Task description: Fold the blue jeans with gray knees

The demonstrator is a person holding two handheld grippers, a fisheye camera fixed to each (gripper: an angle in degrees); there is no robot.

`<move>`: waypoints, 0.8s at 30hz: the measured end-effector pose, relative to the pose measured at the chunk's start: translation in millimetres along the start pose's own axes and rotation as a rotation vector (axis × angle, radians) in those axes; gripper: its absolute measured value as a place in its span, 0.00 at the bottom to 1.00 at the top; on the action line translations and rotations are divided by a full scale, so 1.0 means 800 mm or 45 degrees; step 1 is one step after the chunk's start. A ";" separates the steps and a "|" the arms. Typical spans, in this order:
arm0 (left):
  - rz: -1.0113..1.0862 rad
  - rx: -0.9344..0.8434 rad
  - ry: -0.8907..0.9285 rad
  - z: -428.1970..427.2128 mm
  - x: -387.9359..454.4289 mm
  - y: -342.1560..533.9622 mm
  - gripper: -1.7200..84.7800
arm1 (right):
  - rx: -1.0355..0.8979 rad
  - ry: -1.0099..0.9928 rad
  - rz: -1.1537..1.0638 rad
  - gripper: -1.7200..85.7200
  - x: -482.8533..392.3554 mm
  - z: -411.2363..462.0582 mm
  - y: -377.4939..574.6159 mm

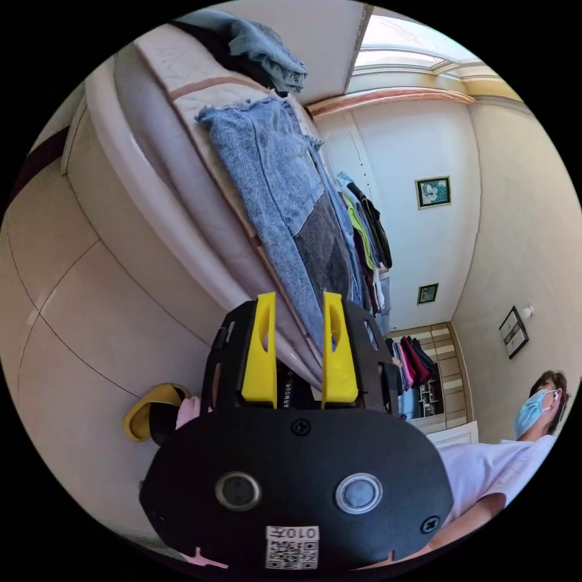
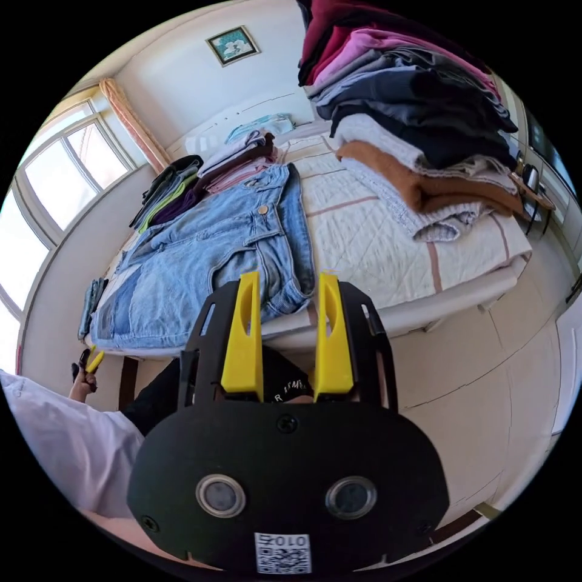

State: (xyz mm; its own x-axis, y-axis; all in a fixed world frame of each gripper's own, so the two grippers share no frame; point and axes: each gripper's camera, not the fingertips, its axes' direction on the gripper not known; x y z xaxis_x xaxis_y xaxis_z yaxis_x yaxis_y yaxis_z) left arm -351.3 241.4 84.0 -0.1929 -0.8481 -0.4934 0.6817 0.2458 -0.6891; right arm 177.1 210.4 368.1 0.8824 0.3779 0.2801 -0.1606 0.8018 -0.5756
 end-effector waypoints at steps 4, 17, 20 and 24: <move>0.058 -0.071 -0.016 0.029 0.016 -0.017 0.15 | -0.105 0.036 -0.178 0.15 0.009 0.017 -0.010; 0.195 -0.237 -0.202 0.066 0.036 -0.019 0.06 | -0.280 -0.150 -0.216 0.05 0.088 -0.007 -0.021; 0.268 -0.251 -0.270 0.053 0.054 -0.022 0.03 | -0.218 0.011 -0.175 0.04 0.100 -0.066 -0.034; 0.378 -0.296 -0.223 0.016 0.081 -0.034 0.02 | 0.080 0.127 0.082 0.04 0.172 -0.207 -0.020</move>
State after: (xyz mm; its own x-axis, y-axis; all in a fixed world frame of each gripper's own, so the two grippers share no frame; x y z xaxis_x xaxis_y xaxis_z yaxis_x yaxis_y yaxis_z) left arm -373.0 173.6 77.6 0.1245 -0.7867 -0.6047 0.5080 0.5740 -0.6422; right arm 374.6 172.7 288.5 0.9085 0.3842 0.1645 -0.2432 0.8061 -0.5396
